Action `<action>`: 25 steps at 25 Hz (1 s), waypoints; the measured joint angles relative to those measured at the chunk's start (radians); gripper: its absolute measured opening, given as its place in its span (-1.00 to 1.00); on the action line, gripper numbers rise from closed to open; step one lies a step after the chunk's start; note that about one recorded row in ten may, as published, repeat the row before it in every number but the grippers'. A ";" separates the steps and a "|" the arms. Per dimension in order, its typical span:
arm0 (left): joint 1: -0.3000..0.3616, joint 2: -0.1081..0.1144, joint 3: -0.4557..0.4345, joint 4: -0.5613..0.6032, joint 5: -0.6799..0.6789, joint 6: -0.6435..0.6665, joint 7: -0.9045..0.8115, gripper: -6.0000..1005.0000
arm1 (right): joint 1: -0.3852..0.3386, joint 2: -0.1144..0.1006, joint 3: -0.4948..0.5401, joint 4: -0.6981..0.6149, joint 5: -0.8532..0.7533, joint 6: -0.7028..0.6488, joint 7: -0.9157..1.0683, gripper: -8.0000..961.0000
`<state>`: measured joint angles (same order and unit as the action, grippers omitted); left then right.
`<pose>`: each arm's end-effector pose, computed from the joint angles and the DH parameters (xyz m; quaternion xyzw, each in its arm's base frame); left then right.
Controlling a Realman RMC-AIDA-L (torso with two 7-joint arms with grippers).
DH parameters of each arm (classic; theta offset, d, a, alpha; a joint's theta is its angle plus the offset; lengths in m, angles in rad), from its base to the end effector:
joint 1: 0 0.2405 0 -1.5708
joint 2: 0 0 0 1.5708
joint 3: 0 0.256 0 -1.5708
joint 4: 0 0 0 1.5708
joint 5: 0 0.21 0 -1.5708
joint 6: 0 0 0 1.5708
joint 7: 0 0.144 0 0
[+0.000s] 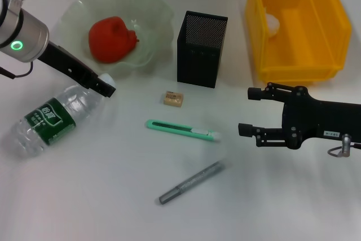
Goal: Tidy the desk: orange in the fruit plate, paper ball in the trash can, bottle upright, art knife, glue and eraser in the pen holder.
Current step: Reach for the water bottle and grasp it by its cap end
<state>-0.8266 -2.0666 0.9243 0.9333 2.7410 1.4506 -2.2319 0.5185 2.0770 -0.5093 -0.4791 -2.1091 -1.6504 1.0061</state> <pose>-0.2161 0.4072 0.0201 -0.9130 -0.3358 0.1441 0.1816 0.2788 0.2977 -0.0180 -0.9457 0.1236 0.2719 0.1283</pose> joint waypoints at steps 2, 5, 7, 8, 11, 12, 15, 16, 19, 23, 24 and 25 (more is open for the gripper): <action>-0.004 0.000 0.002 -0.019 0.014 -0.018 0.000 0.56 | 0.000 0.000 0.000 0.000 0.000 0.000 0.000 0.72; -0.007 0.000 0.009 -0.040 0.024 -0.039 -0.001 0.56 | 0.000 0.000 0.000 0.000 0.000 0.000 0.000 0.72; -0.009 0.000 0.011 -0.051 0.024 -0.046 -0.001 0.56 | 0.000 0.000 0.001 0.000 0.000 0.000 0.000 0.72; -0.010 0.000 0.011 -0.056 0.024 -0.047 0.000 0.56 | 0.000 0.000 0.002 0.000 0.000 0.000 0.000 0.72; -0.018 0.000 0.012 -0.082 0.024 -0.055 0.010 0.56 | 0.000 0.000 0.003 -0.001 0.000 0.000 0.000 0.72; -0.020 0.000 0.015 -0.088 0.024 -0.059 0.012 0.56 | 0.000 0.000 0.003 -0.001 0.000 0.000 0.000 0.72; -0.021 0.000 0.028 -0.100 0.022 -0.068 0.015 0.56 | 0.000 0.000 0.004 -0.001 0.000 0.000 0.000 0.72; -0.021 -0.001 0.045 -0.107 0.018 -0.077 0.016 0.56 | 0.000 0.000 0.004 -0.001 0.000 0.000 0.000 0.72; -0.022 -0.001 0.066 -0.111 0.016 -0.084 0.016 0.56 | 0.001 0.000 0.005 -0.001 0.000 0.000 0.000 0.72; -0.023 -0.004 0.087 -0.113 0.014 -0.093 0.017 0.56 | 0.001 0.000 0.006 -0.001 0.000 0.000 0.000 0.72; -0.023 -0.005 0.090 -0.113 0.013 -0.095 0.018 0.56 | 0.001 0.000 0.006 -0.001 0.000 0.000 0.000 0.72; -0.023 -0.005 0.094 -0.114 0.012 -0.096 0.019 0.56 | 0.001 0.000 0.007 0.000 0.000 0.000 0.000 0.72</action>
<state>-0.8501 -2.0717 1.0183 0.8188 2.7533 1.3544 -2.2124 0.5197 2.0770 -0.5024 -0.4790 -2.1091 -1.6506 1.0062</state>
